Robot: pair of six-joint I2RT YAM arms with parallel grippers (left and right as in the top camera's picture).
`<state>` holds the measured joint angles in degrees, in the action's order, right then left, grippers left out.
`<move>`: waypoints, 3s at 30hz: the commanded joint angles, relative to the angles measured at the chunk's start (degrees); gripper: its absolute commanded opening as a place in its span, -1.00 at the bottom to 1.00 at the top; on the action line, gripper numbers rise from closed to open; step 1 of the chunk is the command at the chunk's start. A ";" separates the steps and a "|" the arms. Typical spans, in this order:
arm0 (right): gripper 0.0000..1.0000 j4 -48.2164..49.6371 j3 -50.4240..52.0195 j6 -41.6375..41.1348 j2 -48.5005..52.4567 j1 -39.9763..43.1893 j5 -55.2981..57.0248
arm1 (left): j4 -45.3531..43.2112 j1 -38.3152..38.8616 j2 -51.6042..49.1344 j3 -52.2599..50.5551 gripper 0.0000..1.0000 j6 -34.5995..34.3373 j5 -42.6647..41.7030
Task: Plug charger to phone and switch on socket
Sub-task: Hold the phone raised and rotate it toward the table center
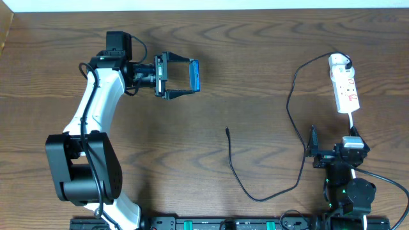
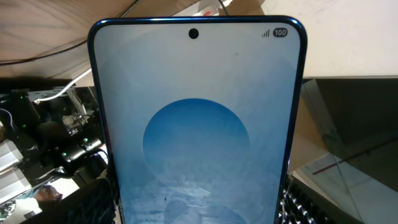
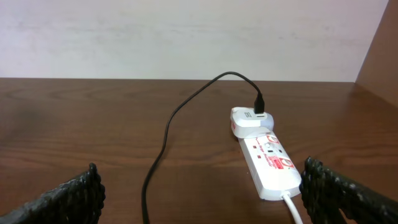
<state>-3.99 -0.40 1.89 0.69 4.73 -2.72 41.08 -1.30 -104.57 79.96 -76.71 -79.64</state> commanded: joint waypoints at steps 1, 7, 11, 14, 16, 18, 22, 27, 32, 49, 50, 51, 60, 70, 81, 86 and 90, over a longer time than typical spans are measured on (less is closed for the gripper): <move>0.98 -0.24 0.09 -0.74 -0.42 -0.44 0.46 | 0.00 -0.26 1.07 0.26 -0.85 -0.98 -3.50; 0.99 -0.24 0.09 -0.74 -0.42 -0.44 0.48 | 0.00 -0.28 1.07 0.26 -0.85 -1.01 -3.50; 0.99 -0.24 0.09 -0.74 -0.42 -0.44 0.46 | 0.00 -0.28 1.07 0.26 -0.85 -1.03 -3.50; 0.99 -0.24 0.09 -0.74 -0.42 -0.44 0.46 | 0.00 -0.28 1.07 0.26 -0.85 -1.03 -3.50; 0.99 -0.24 0.09 -0.74 -0.39 -0.44 0.46 | 0.00 -0.28 1.07 0.26 -0.86 -1.03 -3.50; 0.98 -0.26 0.09 -0.74 -0.42 -0.44 0.46 | 0.00 -0.28 1.07 0.26 -0.85 -1.03 -3.50; 0.99 -0.24 0.09 -0.74 -0.42 -0.44 0.46 | 0.02 -0.28 1.07 0.26 -0.85 -0.98 -3.50; 0.99 -0.24 0.09 -0.74 -0.39 -0.44 0.46 | 0.00 -0.26 1.07 0.26 -0.85 -1.01 -3.50; 0.99 -0.26 0.09 -0.74 -0.42 -0.44 0.48 | 0.00 -0.28 1.07 0.26 -0.85 -0.96 -3.48; 0.99 -0.24 0.09 -0.74 -0.42 -0.44 0.46 | 0.00 -0.26 1.07 0.26 -0.85 -0.96 -3.28; 0.99 -0.24 0.09 -0.74 -0.42 -0.44 0.46 | 0.00 -0.26 1.07 0.26 -0.85 -0.96 -3.28; 0.99 -0.24 0.09 -0.74 -0.42 -0.44 0.46 | 0.00 -0.28 1.07 0.26 -0.85 -0.96 -3.28; 0.99 -0.26 0.09 -0.74 -0.42 -0.44 0.46 | 0.02 -0.26 1.07 0.26 -0.85 -0.09 4.35; 0.99 -0.24 0.09 -0.74 -0.42 -0.44 0.46 | 0.79 -0.22 1.07 0.20 -0.85 -0.09 30.21; 0.99 -0.24 0.09 -0.74 -0.42 -0.44 0.48 | 2.38 -0.22 1.07 0.15 -0.85 -0.09 44.89; 0.98 -0.24 0.09 -0.74 -0.42 -0.44 0.46 | 2.38 -0.22 1.07 0.15 -0.85 -0.09 50.82; 0.98 -0.24 0.09 -0.74 -0.42 -0.44 0.46 | 2.36 -0.22 1.07 0.15 -0.85 -0.11 53.18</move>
<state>-3.99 -0.40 1.89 0.69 4.73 -2.72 43.29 -1.30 -104.57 79.96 -76.88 -30.52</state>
